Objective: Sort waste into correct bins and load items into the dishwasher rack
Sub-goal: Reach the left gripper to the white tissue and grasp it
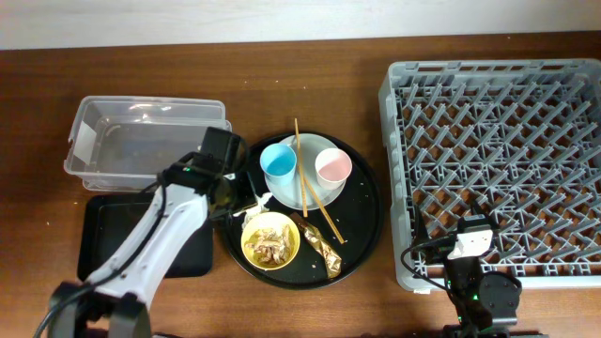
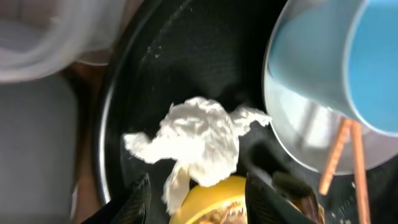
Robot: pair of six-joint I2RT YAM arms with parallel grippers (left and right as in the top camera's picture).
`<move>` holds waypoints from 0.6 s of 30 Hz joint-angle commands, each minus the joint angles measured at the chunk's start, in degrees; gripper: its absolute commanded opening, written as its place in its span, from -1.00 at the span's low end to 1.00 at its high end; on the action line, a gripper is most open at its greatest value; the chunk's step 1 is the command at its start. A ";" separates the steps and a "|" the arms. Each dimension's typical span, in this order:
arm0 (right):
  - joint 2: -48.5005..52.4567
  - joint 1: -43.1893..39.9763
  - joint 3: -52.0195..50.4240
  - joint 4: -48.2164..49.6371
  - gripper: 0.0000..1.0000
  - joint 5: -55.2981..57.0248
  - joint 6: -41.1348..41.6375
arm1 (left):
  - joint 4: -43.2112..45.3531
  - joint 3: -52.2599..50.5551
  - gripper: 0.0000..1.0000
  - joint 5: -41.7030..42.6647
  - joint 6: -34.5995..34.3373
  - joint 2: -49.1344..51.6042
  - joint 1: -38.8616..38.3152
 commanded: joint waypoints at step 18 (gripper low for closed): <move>-0.42 0.31 -0.42 -0.07 0.97 0.26 0.46 | 4.15 -0.52 -0.36 -5.09 -2.82 8.37 -4.17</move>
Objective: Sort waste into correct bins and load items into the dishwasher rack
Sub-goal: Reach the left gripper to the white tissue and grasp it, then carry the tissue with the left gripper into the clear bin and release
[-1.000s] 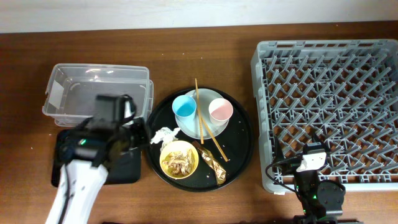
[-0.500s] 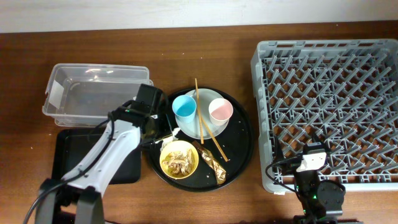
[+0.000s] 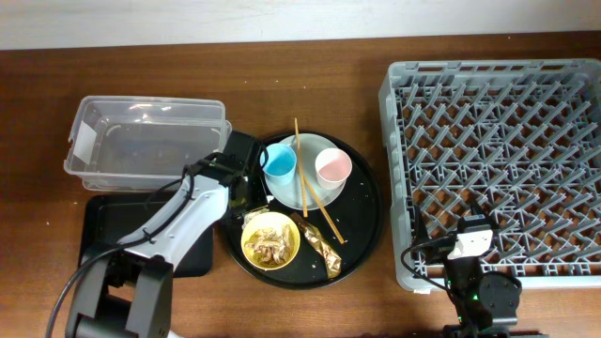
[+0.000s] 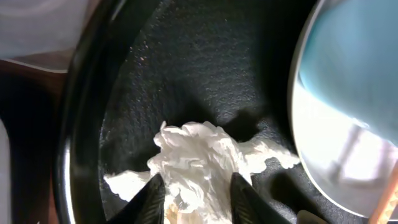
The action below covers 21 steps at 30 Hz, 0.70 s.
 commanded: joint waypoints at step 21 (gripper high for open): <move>-0.42 0.31 -0.42 -0.07 0.97 0.24 0.48 | -8.96 18.16 -0.99 -5.92 7.91 -8.79 -0.04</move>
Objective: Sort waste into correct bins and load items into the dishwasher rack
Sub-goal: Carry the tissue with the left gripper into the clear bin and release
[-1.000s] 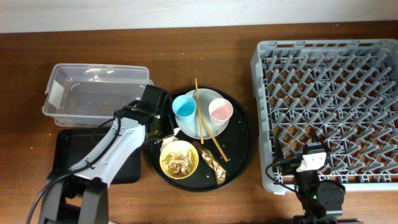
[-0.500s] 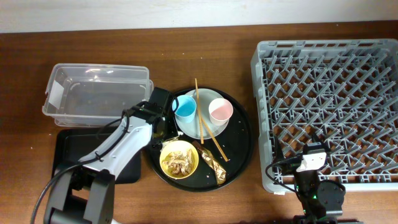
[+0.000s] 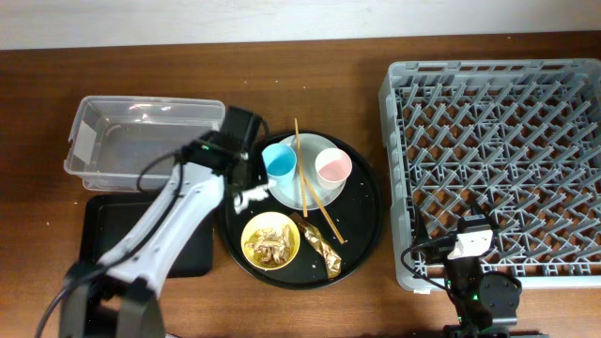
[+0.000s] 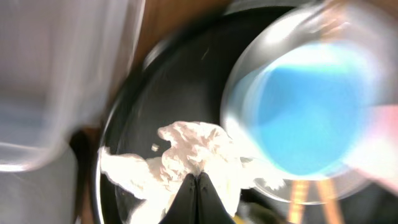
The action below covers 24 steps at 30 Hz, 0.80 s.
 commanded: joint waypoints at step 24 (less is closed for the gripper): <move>-0.42 0.31 -0.42 -0.07 0.97 0.26 0.44 | 5.29 7.17 0.27 -17.81 3.69 4.55 18.99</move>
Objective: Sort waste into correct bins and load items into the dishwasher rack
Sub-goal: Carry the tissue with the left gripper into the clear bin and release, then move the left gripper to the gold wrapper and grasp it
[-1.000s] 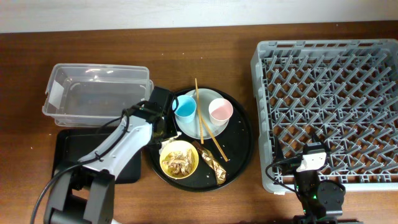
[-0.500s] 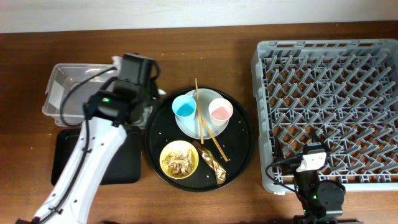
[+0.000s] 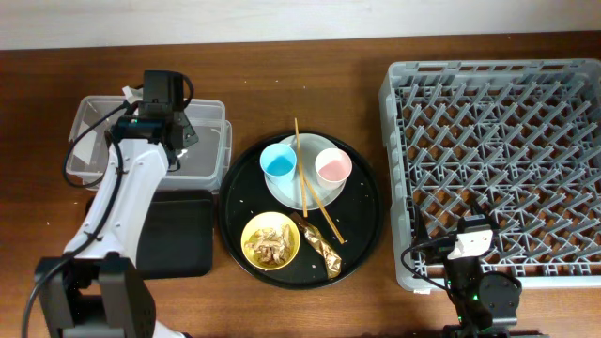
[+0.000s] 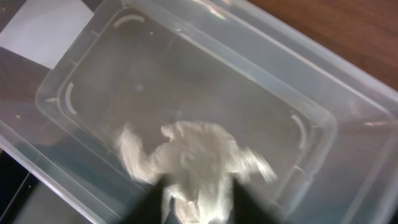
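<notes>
My left gripper (image 4: 199, 211) hangs over the clear plastic bin (image 4: 298, 99), its fingers apart, with the crumpled white tissue (image 4: 193, 152) blurred between and in front of them. The overhead view shows the left gripper (image 3: 155, 127) above the bin's middle (image 3: 202, 108). On the round black tray (image 3: 366, 235) stand a blue cup (image 3: 279, 161) and a pink cup (image 3: 332, 167) on a white plate (image 3: 300, 192), with chopsticks (image 3: 315, 202), a yellow bowl of scraps (image 3: 270, 239) and a gold wrapper (image 3: 319, 246). The right gripper (image 3: 468, 246) rests at the rack's front edge.
The grey dishwasher rack (image 3: 498, 141) fills the right side. A flat black rectangular tray (image 3: 178, 244) lies in front of the clear bin. Brown table shows between the round tray and the rack.
The left gripper was shut on the tissue above the round tray's left side. It is now over the clear bin with its fingers apart around the tissue. The right arm is unchanged.
The left gripper hung open over the tissue on the round tray beside the yellow bowl. It then stood lower, fingers straddling the tissue, then shut on it and lifted. The tray no longer holds the tissue, which is now over the clear bin.
</notes>
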Robot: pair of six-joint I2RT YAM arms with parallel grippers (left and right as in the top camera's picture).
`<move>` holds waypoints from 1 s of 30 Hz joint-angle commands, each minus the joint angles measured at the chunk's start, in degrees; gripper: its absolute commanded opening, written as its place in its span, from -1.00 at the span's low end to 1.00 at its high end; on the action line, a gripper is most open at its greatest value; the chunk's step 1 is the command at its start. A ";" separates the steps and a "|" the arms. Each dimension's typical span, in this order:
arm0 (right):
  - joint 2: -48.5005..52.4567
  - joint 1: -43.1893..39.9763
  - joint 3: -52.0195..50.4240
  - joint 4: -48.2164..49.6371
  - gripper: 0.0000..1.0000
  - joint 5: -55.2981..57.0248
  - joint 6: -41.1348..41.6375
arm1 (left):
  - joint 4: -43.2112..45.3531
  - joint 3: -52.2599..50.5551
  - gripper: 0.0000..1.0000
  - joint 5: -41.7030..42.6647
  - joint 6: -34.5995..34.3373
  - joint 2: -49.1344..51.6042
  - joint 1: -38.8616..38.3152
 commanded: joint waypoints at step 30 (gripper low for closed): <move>-0.42 0.31 -0.42 -0.07 0.97 0.26 0.48 | -23.37 0.59 -0.12 21.27 -6.43 -15.39 -42.71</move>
